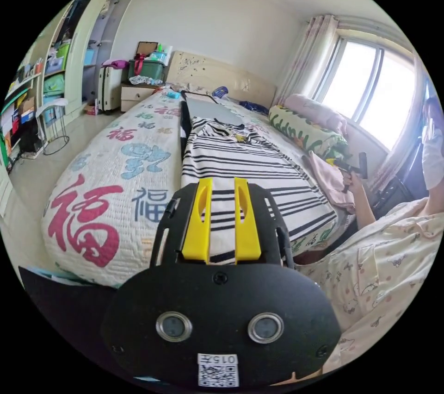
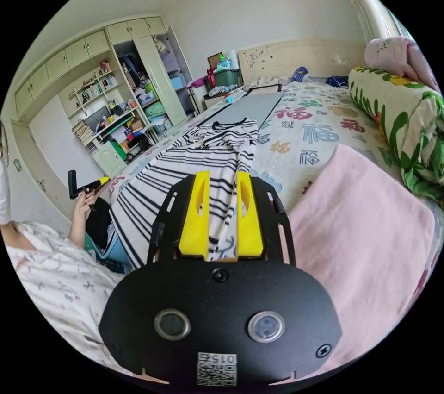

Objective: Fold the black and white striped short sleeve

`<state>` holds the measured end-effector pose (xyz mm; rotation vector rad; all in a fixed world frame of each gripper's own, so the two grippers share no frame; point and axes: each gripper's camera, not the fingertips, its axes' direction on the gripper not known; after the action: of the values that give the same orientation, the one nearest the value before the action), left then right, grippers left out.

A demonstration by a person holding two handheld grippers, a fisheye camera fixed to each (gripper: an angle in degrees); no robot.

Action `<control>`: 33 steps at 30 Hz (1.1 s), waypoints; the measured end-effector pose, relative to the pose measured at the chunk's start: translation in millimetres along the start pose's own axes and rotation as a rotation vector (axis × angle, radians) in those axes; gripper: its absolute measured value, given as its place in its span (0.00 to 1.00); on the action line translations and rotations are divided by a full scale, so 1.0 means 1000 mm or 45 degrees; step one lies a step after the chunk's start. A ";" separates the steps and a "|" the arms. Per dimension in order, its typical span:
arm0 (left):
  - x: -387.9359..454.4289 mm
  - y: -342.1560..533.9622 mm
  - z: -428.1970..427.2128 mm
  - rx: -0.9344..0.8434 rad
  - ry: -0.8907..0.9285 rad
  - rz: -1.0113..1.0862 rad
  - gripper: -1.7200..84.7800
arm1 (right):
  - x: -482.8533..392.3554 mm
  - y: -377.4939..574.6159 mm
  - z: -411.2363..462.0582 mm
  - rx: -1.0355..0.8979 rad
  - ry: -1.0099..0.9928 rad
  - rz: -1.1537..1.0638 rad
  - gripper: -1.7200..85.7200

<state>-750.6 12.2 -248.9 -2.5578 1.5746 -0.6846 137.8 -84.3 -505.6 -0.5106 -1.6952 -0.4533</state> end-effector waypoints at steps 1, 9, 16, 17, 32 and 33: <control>0.010 -0.022 0.019 -0.020 0.061 0.038 0.11 | 0.009 -0.032 0.034 -0.026 -0.037 -0.003 0.13; 0.071 -0.127 0.124 -0.173 0.288 0.210 0.12 | 0.058 -0.170 0.263 -0.259 0.166 0.020 0.15; 0.089 -0.199 0.155 -0.297 0.226 0.319 0.12 | 0.093 -0.177 0.314 -0.386 0.288 0.065 0.06; 0.089 -0.207 0.157 -0.298 0.214 0.325 0.12 | 0.091 -0.174 0.306 -0.365 0.279 0.052 0.03; 0.075 -0.403 0.310 -0.524 -0.145 0.485 0.17 | 0.134 -0.141 0.289 -0.308 -0.072 0.044 0.13; 0.069 -0.407 0.313 -0.548 -0.181 0.506 0.17 | 0.142 -0.136 0.294 -0.298 -0.060 0.051 0.11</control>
<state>-259.9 90.9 -394.4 -2.3467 2.2837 -0.1302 -199.3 -20.8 -420.3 -0.7285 -1.6828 -0.6190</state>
